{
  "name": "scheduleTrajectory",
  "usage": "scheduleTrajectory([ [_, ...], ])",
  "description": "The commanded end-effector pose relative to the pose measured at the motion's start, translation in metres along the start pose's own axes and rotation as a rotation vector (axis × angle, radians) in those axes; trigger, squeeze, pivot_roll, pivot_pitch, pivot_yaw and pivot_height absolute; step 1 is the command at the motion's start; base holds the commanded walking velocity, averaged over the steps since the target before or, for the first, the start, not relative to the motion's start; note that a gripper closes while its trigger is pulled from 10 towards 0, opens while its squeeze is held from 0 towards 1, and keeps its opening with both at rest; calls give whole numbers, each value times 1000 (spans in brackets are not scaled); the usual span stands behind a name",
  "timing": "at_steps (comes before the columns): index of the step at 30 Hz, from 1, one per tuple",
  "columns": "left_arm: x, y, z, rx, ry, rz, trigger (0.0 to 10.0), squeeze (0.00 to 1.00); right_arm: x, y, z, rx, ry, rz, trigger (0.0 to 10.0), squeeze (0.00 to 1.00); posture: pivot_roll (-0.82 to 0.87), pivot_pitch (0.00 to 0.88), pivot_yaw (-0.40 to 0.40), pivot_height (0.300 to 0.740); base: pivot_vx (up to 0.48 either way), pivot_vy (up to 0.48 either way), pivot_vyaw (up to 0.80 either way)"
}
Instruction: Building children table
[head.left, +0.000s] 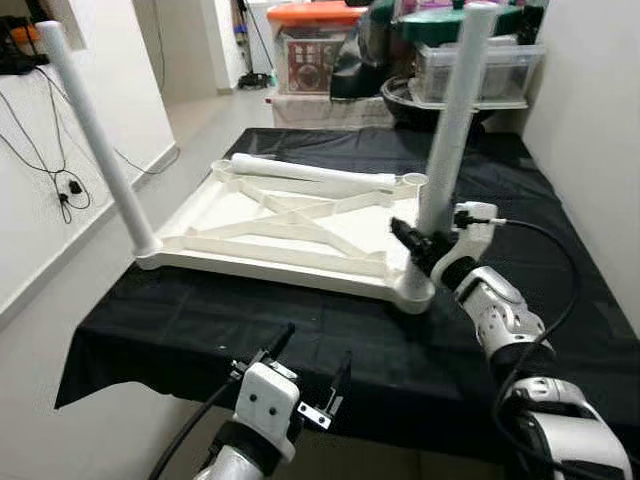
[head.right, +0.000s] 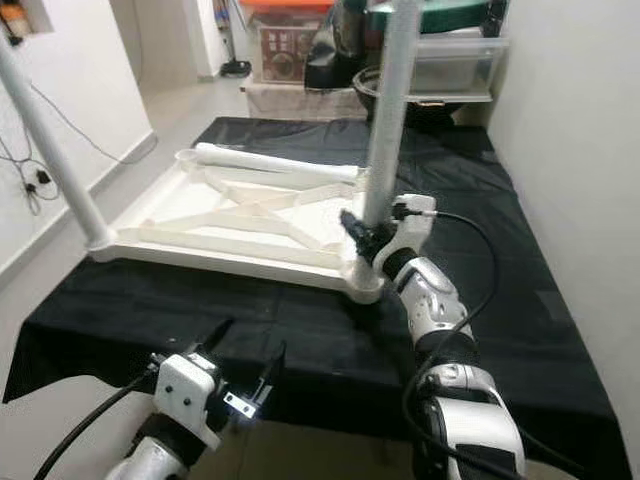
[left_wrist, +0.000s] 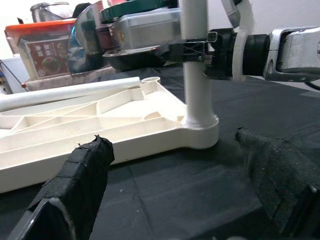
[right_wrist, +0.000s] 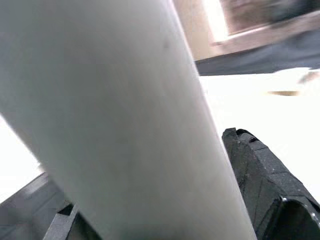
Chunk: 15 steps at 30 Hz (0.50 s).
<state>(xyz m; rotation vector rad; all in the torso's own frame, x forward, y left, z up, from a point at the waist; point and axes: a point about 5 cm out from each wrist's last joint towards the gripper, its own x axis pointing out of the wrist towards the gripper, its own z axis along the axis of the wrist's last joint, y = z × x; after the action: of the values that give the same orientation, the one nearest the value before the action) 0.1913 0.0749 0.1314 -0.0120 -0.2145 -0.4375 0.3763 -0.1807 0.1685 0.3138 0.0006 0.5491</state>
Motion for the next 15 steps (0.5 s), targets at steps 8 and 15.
scheduleTrajectory([
  [8, -1, 1, -2, 3, 14, 7, 10000, 0, -7, 39, -1, -28, 147, 605, 10000, 0, 36, 0, 9, 740, 0, 0, 0],
  [15, -2, 1, -2, 4, 15, 5, 10000, 0, -6, 52, 3, -31, 152, 755, 10000, 0, 39, 0, 12, 740, 0, 0, 0],
])
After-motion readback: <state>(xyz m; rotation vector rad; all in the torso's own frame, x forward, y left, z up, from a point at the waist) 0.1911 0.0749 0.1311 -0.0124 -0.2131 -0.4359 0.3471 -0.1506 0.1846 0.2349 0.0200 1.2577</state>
